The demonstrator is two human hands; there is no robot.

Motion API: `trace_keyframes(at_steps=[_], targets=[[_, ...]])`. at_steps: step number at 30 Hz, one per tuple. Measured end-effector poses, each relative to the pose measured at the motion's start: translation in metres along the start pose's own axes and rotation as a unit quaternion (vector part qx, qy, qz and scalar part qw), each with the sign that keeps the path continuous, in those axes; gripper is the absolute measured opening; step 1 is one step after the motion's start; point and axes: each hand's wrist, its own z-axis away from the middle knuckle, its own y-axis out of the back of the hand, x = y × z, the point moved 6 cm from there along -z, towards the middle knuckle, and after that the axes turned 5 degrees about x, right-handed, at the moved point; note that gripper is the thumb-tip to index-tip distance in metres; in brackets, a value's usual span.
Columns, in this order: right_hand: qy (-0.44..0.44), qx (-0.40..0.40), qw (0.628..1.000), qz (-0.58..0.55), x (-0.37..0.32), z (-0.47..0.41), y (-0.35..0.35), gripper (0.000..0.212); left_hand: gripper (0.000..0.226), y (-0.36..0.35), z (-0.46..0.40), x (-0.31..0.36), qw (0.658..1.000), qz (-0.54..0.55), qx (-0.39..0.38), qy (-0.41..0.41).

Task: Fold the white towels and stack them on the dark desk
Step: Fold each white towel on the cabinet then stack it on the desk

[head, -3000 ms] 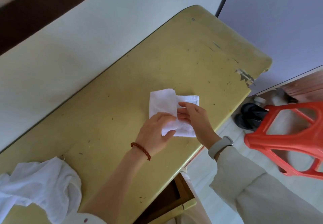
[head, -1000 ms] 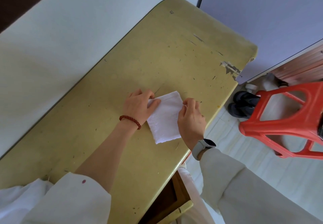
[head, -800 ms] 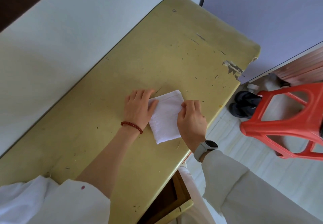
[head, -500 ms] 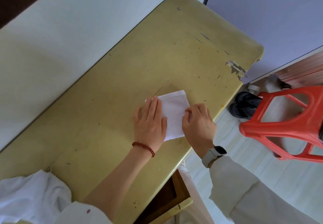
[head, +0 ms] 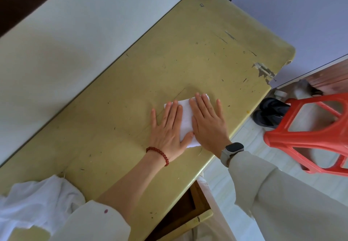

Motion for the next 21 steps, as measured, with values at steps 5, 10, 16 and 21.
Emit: trace_keyframes(at_steps=[5, 10, 16, 21], targets=[[-0.001, 0.002, 1.0, -0.006, 0.004, 0.009, -0.003, 0.055, 0.078, 0.0, 0.001, -0.001, 1.0, -0.012, 0.02, -0.004], [0.006, 0.007, 1.0, -0.011, 0.006, 0.008, 0.004, 0.05, 0.072, 0.004, 0.0, -0.004, 1.0, -0.003, 0.029, -0.009], [0.081, 0.13, 0.983, -0.102, -0.01, 0.037, 0.04, 0.028, 0.039, 0.032, 0.0, -0.017, 0.993, 0.07, 0.088, 0.043], [-0.024, 0.065, 0.988, -0.139, -0.019, 0.067, 0.037, 0.021, 0.015, 0.036, 0.029, -0.03, 0.978, 0.091, 0.049, 0.179]])
